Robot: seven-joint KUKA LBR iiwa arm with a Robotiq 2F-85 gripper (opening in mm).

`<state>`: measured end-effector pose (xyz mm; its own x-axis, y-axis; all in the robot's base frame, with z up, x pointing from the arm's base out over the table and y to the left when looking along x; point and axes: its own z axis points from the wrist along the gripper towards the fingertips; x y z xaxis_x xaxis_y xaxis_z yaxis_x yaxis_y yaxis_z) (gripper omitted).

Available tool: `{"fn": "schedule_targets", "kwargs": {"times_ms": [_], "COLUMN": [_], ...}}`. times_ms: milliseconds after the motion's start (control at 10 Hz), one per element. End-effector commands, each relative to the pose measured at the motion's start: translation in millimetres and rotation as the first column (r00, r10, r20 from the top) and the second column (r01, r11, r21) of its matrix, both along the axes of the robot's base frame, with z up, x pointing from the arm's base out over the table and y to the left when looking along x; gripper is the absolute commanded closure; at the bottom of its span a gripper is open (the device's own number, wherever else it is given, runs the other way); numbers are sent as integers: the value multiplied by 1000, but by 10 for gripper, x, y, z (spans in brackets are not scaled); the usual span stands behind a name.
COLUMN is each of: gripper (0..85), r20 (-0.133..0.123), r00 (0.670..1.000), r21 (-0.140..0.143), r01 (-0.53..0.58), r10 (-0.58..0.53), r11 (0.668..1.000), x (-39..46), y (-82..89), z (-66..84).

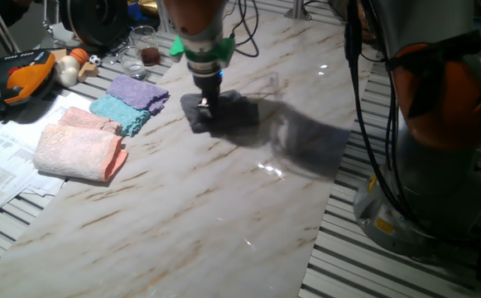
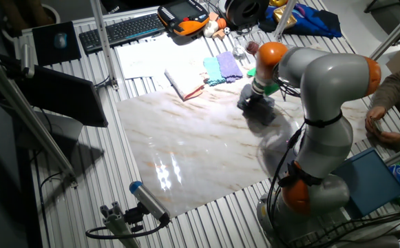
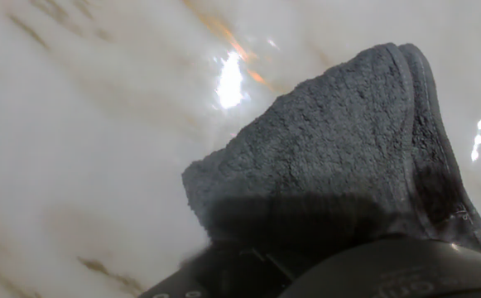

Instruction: Clean the table with a cloth

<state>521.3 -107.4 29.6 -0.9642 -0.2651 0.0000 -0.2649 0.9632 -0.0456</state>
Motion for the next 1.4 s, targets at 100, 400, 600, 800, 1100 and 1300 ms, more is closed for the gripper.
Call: {"fn": "schedule_targets", "kwargs": {"times_ms": [100, 400, 600, 800, 1100, 1300], "gripper": [850, 850, 850, 850, 850, 850], "r20": [-7, -32, -43, -34, -33, -48], "r00": [1000, 998, 993, 987, 973, 962], "r21": [16, 29, 48, 65, 72, 72], "r01": [1, 60, 108, 161, 231, 273], "r10": [-1, -59, -106, -159, -229, -270], "r11": [1000, 998, 993, 985, 970, 959], "x": [-92, -241, -348, -444, -496, -477], "y": [-29, 254, 498, 767, 1150, 1368], "z": [-11, 6, -6, -98, -154, -96]}}
